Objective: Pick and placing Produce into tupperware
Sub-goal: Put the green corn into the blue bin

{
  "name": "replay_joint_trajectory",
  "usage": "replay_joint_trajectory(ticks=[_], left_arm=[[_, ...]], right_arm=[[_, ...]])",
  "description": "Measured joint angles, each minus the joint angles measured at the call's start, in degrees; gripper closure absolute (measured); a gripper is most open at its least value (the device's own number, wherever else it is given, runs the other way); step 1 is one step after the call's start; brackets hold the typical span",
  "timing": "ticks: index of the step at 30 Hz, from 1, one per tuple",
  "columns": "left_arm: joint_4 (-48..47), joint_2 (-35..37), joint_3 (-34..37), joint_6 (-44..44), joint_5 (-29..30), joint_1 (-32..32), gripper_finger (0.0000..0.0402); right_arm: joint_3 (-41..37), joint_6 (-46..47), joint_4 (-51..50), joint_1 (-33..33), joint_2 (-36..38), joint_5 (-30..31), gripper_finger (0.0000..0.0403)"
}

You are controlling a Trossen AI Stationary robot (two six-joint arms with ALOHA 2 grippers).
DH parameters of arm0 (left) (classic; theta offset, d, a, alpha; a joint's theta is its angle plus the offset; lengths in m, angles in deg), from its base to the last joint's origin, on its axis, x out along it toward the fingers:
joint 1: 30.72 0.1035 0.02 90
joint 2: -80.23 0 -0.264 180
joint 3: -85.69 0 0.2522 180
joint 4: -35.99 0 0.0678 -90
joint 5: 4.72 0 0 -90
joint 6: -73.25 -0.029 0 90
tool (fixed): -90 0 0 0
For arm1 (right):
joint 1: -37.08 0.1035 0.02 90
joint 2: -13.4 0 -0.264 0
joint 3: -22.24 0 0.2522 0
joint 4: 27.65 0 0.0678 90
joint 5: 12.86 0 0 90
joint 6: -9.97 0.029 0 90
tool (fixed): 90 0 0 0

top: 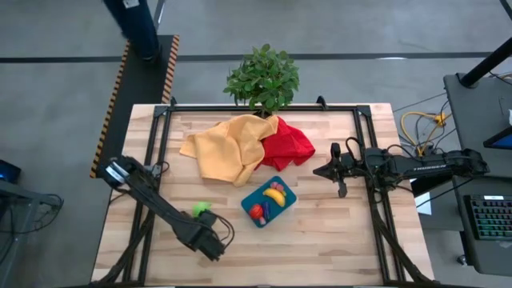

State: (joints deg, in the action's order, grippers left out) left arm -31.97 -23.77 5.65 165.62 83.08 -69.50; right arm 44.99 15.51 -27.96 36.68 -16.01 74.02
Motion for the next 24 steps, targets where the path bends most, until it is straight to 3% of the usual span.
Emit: replay_joint_trajectory(ticks=[7,17,24], left_arm=[[0.07,-0.76,-0.13,-1.95,-2.65,0.04,0.0164],[0.18,0.35,-0.28,-4.98,-2.50,0.00,0.0217],[1.21,0.67,-2.07,-10.23,-2.20,0.00,0.0217]], right_arm=[[0.00,-0.13,0.04,0.00,0.00,0.15,0.0394],[0.00,-0.17,0.04,0.00,0.00,0.16,0.0394],[0.00,-0.15,0.04,0.00,0.00,0.15,0.0394]])
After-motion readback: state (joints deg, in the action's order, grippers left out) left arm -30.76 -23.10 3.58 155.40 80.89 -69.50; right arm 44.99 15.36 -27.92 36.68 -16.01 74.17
